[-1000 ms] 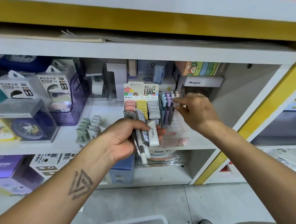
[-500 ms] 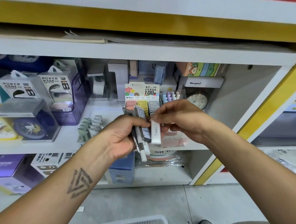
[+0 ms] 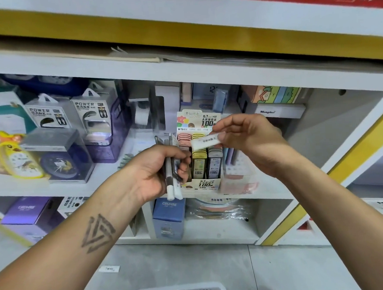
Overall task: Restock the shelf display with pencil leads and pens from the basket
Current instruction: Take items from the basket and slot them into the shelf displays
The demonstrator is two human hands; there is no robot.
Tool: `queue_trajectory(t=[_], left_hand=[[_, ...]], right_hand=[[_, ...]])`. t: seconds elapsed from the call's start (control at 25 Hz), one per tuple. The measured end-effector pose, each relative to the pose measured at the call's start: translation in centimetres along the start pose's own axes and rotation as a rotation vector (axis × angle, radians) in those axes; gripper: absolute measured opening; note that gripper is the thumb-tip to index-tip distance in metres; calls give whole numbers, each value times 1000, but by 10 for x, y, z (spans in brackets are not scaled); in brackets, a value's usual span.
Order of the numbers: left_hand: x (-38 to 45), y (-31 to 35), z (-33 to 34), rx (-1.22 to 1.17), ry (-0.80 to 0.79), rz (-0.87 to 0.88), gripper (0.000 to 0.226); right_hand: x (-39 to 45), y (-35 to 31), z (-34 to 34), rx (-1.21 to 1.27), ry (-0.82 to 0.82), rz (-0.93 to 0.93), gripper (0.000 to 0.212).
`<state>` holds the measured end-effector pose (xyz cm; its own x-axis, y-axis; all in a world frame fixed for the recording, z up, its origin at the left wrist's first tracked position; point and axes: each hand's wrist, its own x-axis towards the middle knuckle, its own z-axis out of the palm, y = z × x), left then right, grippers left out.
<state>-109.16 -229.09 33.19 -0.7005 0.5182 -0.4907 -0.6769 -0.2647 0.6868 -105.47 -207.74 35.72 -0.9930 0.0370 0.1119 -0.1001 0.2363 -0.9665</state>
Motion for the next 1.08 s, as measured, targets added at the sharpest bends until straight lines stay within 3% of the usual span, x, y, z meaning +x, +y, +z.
queue_trajectory(t=[0.44,0.76,1.08], left_hand=[[-18,35,-57,-95,188,97,11],[-37,50,-96,-44,211,80,12],[-48,51,-104,-126,204,78,12]], right_hand=[[25,-2,57,-143,44,-106,18],[47,16,100,-597,74,-317,14],[50,33,122,-773,-63,-321,8]])
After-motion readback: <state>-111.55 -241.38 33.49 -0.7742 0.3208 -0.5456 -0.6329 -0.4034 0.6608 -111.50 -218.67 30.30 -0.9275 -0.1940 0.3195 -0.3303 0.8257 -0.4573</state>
